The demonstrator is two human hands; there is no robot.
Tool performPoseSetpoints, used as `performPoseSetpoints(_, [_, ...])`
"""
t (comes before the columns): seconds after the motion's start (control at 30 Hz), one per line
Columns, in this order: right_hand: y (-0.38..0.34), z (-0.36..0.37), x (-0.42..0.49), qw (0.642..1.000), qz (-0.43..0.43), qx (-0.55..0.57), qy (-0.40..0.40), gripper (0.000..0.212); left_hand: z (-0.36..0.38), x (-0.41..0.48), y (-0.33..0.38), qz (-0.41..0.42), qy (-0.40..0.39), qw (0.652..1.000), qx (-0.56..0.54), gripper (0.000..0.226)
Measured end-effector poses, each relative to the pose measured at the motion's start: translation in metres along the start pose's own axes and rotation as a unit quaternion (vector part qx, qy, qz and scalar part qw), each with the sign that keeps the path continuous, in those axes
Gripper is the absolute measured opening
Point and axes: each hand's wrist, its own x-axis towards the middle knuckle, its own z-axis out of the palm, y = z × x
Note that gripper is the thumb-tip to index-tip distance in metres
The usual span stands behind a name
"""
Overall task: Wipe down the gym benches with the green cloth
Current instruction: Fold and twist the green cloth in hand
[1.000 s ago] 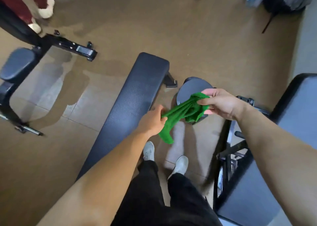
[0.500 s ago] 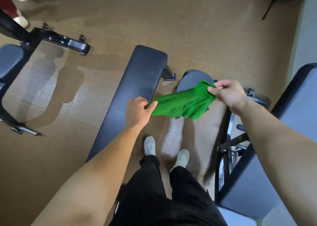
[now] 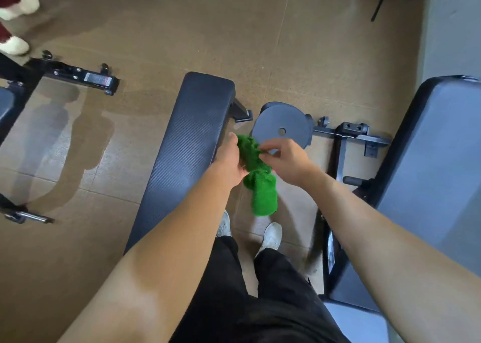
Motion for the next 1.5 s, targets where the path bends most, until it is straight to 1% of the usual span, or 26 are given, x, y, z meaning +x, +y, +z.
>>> performPoseSetpoints(0.07, [0.003,-0.004,-0.009,0.998,-0.021,-0.06,-0.021,0.022,0.006,-0.009,0.0,-0.023,-0.068,0.997,0.031,0.054])
performPoseSetpoints(0.1, [0.007,-0.007,-0.012,0.995,-0.03,-0.086,-0.047,0.022,0.009,-0.014,-0.001,-0.029,-0.095,0.993,0.066,0.043])
performPoseSetpoints(0.17, [0.009,-0.017,-0.018,0.986,-0.031,-0.108,-0.125,0.018,0.014,-0.014,-0.007,-0.01,-0.113,0.981,0.155,0.017])
performPoseSetpoints(0.2, [0.009,-0.024,-0.02,0.985,-0.011,-0.088,-0.149,0.015,0.016,-0.014,-0.009,0.009,-0.109,0.975,0.193,0.021])
performPoseSetpoints(0.23, [0.009,-0.032,-0.02,0.989,0.014,-0.052,-0.136,0.017,0.016,-0.014,-0.01,0.025,-0.107,0.968,0.226,0.03])
performPoseSetpoints(0.3, [0.02,-0.05,-0.016,0.998,0.044,-0.008,-0.034,0.03,0.018,-0.015,-0.009,0.045,-0.139,0.953,0.265,0.039])
performPoseSetpoints(0.33, [0.028,-0.058,-0.013,0.999,0.028,-0.026,-0.002,0.043,0.019,-0.018,-0.007,0.056,-0.161,0.944,0.284,0.041])
performPoseSetpoints(0.37, [0.03,-0.065,-0.011,0.998,0.006,-0.058,-0.01,0.056,0.021,-0.02,-0.004,0.064,-0.183,0.933,0.304,0.042])
performPoseSetpoints(0.4, [0.031,-0.07,-0.009,0.994,-0.008,-0.095,-0.047,0.061,0.024,-0.022,-0.002,0.068,-0.202,0.922,0.322,0.043])
performPoseSetpoints(0.47, [0.029,-0.077,-0.003,0.976,-0.012,-0.17,-0.134,0.051,0.029,-0.025,0.003,0.064,-0.231,0.906,0.348,0.042])
performPoseSetpoints(0.53, [0.031,-0.083,0.006,0.97,-0.008,-0.184,-0.161,0.034,0.033,-0.027,0.005,0.056,-0.245,0.903,0.349,0.04])
performPoseSetpoints(0.6, [0.032,-0.093,0.012,0.977,0.011,-0.15,-0.151,0.024,0.033,-0.025,0.005,0.074,-0.218,0.909,0.347,0.04])
performPoseSetpoints(0.63, [0.033,-0.098,0.013,0.982,0.027,-0.109,-0.149,0.023,0.032,-0.022,0.005,0.092,-0.194,0.908,0.359,0.041])
performPoseSetpoints(0.7, [0.034,-0.111,0.016,0.986,0.053,-0.022,-0.158,0.02,0.029,-0.017,0.002,0.137,-0.15,0.888,0.413,0.038])
performPoseSetpoints(0.8, [0.029,-0.121,0.023,0.983,0.08,0.006,-0.162,0.017,0.034,-0.014,-0.005,0.181,-0.109,0.85,0.482,0.031])
performPoseSetpoints(0.87, [0.021,-0.122,0.03,0.986,0.101,0.04,-0.128,0.017,0.045,-0.013,-0.009,0.198,-0.094,0.848,0.483,0.037])
performPoseSetpoints(0.9, [0.017,-0.122,0.035,0.984,0.114,0.082,-0.107,0.018,0.05,-0.011,-0.011,0.2,-0.091,0.856,0.468,0.042])
performPoseSetpoints(0.97, [0.01,-0.122,0.047,0.973,0.146,0.163,-0.078,0.021,0.062,-0.004,-0.013,0.206,-0.097,0.865,0.447,0.047])
performPoseSetpoints(1.0, [0.006,-0.123,0.053,0.967,0.164,0.185,-0.068,0.022,0.067,0.0,-0.012,0.22,-0.099,0.858,0.454,0.052])
performPoseSetpoints(1.07, [0.0,-0.128,0.066,0.954,0.2,0.218,-0.051,0.024,0.08,0.006,-0.007,0.261,-0.076,0.831,0.485,0.063])
performPoseSetpoints(1.13, [-0.006,-0.134,0.079,0.931,0.243,0.271,-0.015,0.03,0.095,0.014,-0.001,0.318,-0.016,0.799,0.511,0.068])
performPoseSetpoints(1.17, [-0.008,-0.137,0.085,0.92,0.262,0.291,0.006,0.033,0.102,0.02,0.002,0.343,0.005,0.789,0.51,0.07])
performPoseSetpoints(1.27, [-0.014,-0.145,0.101,0.91,0.293,0.288,0.06,0.044,0.124,0.035,0.015,0.383,0.034,0.793,0.473,0.073])
performPoseSetpoints(1.33, [-0.015,-0.152,0.111,0.911,0.317,0.245,0.094,0.044,0.137,0.041,0.026,0.392,0.05,0.792,0.464,0.071])
performPoseSetpoints(1.4, [-0.016,-0.16,0.119,0.915,0.335,0.194,0.115,0.038,0.147,0.048,0.035,0.411,0.051,0.776,0.476,0.066])
performPoseSetpoints(1.5, [-0.016,-0.17,0.129,0.917,0.335,0.172,0.129,0.028,0.152,0.063,0.044,0.457,0.052,0.731,0.503,0.043])
